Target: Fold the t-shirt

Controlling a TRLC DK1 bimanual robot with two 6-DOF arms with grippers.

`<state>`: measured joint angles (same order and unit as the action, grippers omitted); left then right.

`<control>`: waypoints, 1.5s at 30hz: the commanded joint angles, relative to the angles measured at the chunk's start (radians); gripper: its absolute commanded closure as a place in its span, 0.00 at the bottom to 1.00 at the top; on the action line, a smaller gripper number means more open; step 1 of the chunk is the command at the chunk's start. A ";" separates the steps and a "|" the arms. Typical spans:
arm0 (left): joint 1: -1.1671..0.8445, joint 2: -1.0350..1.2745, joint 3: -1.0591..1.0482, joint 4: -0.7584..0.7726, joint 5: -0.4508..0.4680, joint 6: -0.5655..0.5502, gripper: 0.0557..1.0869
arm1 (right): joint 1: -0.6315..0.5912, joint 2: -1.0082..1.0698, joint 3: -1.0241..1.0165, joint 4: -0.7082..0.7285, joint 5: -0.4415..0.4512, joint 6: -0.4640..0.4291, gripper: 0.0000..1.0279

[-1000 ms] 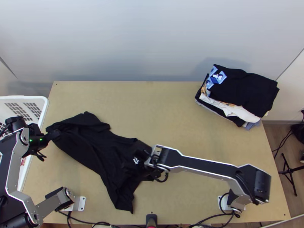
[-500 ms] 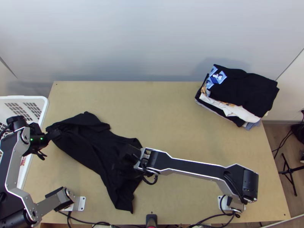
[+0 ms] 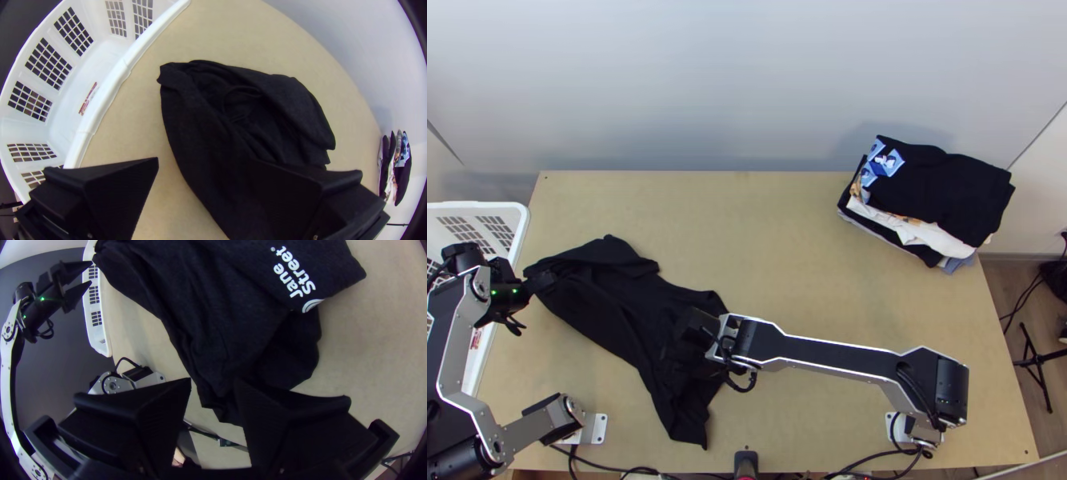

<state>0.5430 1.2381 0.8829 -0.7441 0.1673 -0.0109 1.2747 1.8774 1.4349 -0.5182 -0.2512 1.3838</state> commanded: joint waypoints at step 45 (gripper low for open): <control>-0.018 0.040 0.103 0.008 0.001 -0.026 0.05 | -0.755 -0.138 -0.116 -0.180 0.116 -0.244 0.97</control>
<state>0.5453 1.2709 0.9527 -0.7280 0.1673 -0.0200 0.6933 1.8107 1.3674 -0.6861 -0.1665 1.1900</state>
